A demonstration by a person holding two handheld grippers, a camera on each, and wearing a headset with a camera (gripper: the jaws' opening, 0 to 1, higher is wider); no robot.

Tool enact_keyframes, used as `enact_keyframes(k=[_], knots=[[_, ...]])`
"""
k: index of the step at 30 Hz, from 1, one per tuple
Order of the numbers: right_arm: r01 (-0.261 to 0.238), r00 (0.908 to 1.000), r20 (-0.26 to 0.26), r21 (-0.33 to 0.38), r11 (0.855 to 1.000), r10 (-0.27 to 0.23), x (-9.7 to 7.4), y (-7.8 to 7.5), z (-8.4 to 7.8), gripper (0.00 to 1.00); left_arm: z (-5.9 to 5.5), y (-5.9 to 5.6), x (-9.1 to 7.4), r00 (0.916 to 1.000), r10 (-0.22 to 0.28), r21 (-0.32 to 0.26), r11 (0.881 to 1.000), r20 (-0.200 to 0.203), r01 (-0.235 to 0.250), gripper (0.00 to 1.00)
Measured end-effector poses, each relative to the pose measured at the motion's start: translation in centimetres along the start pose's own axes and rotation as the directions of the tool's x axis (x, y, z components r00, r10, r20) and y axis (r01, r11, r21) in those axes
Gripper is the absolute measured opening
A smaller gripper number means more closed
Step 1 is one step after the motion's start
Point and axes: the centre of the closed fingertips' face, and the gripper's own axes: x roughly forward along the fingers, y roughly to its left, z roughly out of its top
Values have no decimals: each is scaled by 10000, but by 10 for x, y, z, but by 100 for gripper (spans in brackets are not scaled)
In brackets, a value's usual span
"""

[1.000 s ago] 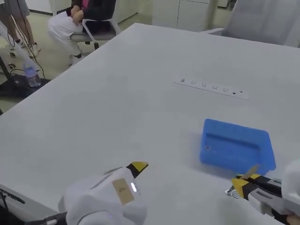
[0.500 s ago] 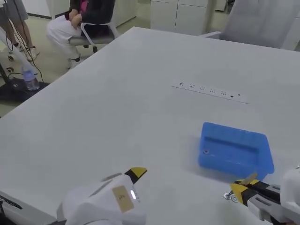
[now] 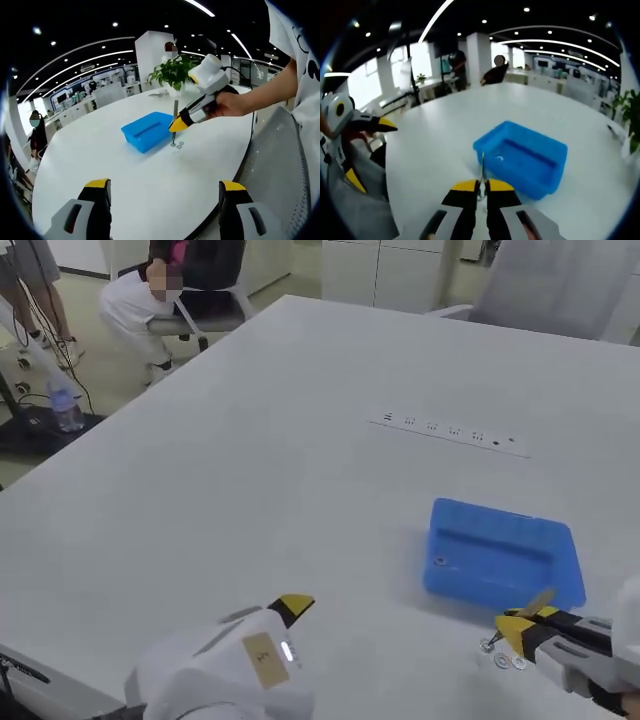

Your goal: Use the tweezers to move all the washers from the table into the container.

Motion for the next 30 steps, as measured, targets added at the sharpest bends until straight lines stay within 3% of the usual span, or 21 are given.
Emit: enact_keyframes(k=[11,21,30], knots=[[45,9980,624,62,10000,-48,-8,-4,33,2,-1,1,0,10000,71,61,10000,-62,-71,91],[150,9970,764,-67,9999,-145,-7,-3,49,2,-2,1,0,9999,60,80,10000,-97,-59,90],[338,9949,961,-193,9992,-318,0,-20,67,2,-4,0,2,9998,10,143,9999,-190,-8,90]])
